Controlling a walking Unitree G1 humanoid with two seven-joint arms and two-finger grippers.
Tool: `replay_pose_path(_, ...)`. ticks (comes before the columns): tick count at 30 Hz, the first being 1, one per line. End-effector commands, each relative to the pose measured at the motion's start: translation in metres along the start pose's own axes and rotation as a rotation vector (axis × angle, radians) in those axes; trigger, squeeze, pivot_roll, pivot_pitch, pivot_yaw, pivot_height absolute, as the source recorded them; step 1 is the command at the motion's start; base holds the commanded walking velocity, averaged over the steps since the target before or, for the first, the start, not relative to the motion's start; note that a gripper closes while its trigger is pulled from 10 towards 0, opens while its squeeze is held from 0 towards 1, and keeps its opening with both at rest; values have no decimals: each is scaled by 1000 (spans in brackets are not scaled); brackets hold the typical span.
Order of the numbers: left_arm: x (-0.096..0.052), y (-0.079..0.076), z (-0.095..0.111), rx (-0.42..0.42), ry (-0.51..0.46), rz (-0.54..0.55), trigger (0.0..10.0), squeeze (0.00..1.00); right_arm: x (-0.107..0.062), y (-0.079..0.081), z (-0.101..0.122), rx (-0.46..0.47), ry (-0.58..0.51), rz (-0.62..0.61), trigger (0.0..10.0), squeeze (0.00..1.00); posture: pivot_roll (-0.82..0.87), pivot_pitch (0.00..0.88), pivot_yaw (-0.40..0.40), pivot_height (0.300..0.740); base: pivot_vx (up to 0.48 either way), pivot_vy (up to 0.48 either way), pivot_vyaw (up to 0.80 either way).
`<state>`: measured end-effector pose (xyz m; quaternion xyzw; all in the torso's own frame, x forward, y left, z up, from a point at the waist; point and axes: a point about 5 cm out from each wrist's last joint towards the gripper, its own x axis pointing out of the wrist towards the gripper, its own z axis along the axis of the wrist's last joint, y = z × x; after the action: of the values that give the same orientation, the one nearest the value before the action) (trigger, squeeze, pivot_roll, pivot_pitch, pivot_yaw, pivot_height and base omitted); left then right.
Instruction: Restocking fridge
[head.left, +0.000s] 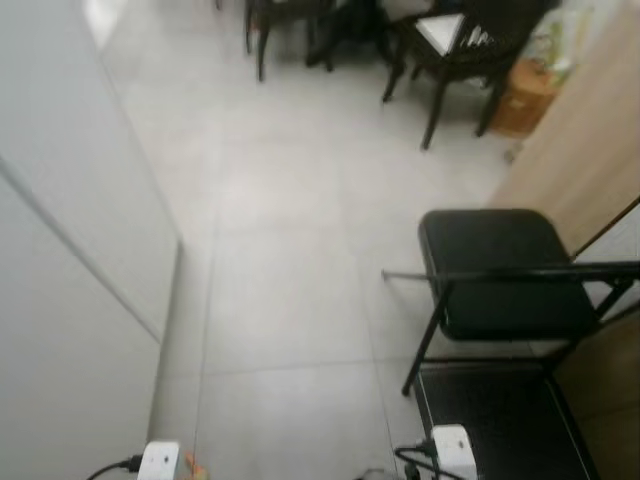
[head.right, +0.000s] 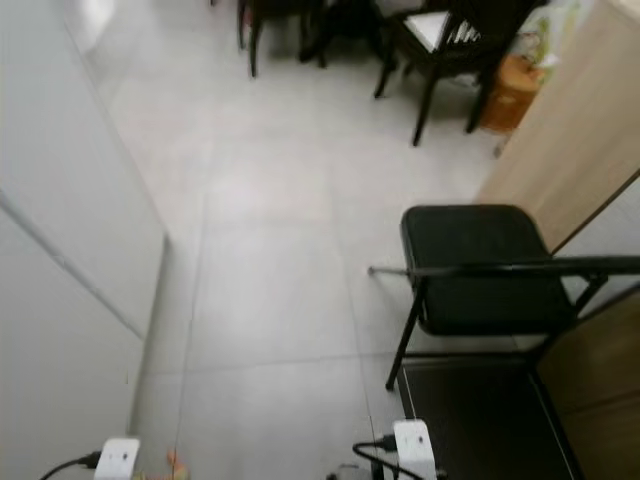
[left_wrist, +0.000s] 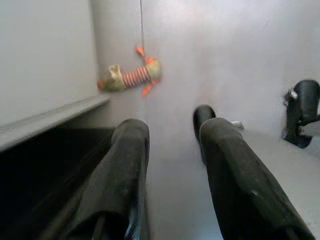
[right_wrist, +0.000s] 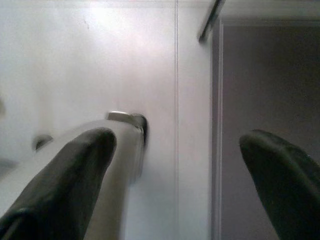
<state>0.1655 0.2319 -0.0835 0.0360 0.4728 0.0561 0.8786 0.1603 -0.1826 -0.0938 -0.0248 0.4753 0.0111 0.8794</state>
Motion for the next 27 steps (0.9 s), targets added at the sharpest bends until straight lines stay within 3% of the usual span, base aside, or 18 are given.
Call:
replay_pose_path(1,0,-7,-1,-6,10,-20,10000,0,-4,-4,-19,-1,70,-6,10000,0,-154,181,-14,740,315,0,0)
replay_pose_path(27,0,-7,-4,18,21,-25,10000,0,-4,-4,-19,29,65,-14,10000,0,-151,172,-11,740,330,0,0)
